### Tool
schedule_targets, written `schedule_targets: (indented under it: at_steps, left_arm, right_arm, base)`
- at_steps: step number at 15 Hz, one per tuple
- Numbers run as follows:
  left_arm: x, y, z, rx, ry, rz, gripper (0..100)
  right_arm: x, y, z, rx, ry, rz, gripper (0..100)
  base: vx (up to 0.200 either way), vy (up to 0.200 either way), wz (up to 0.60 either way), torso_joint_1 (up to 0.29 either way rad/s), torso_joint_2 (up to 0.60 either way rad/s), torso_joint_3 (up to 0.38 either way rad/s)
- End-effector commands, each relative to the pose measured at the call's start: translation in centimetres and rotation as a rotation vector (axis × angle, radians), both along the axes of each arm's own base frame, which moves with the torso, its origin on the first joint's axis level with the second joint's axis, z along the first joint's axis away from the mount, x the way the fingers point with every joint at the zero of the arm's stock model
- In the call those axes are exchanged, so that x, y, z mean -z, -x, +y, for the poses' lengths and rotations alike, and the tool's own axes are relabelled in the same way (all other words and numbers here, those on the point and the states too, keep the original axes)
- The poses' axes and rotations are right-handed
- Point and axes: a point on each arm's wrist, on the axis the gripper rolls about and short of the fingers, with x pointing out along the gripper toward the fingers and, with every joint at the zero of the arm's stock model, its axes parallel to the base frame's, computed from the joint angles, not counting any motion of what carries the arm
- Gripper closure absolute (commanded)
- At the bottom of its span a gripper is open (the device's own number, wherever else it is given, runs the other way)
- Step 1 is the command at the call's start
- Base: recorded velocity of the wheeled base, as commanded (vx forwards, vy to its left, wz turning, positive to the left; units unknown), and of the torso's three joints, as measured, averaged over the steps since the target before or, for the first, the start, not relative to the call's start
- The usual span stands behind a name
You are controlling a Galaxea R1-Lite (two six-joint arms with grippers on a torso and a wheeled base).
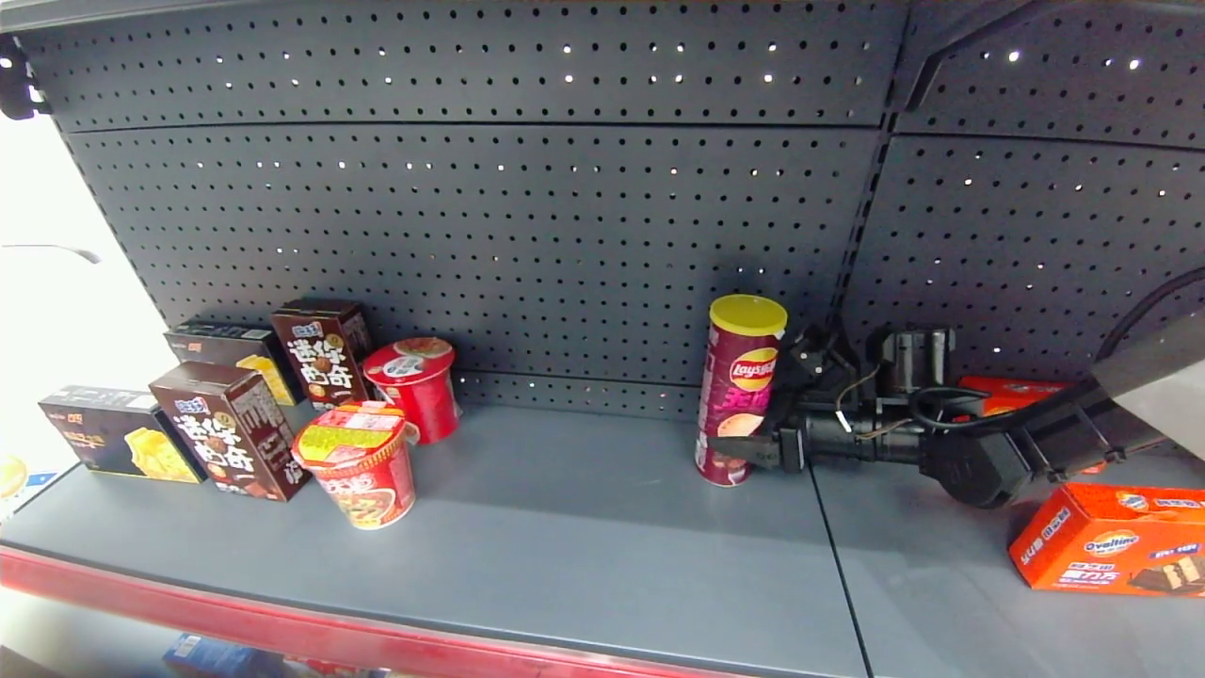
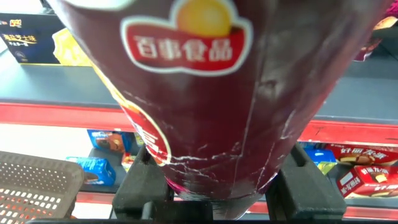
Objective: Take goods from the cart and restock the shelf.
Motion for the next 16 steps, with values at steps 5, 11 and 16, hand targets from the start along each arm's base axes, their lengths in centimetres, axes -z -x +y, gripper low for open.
schedule_targets:
  at_steps: [5,11,16]
  left_arm:
    - [0.2,0.0,0.0,-0.004,-0.001,0.003,100]
    - [0.9,-0.1,0.0,-0.006,-0.002,0.026,100]
    - [1.7,0.2,0.0,-0.007,-0.001,0.013,100]
  right_arm:
    - [1.0,-1.6,1.5,-0.009,-0.023,0.021,0]
    - [-2.4,0.7,0.8,0.039,-0.043,-0.015,100]
    - [-5.4,6.8,0.1,0.122,-0.029,-0.041,100]
  base:
    - [0.0,0.0,0.0,0.0,0.0,0.0]
    - [0.0,0.0,0.0,0.0,0.0,0.0]
    - [0.0,0.0,0.0,0.0,0.0,0.0]
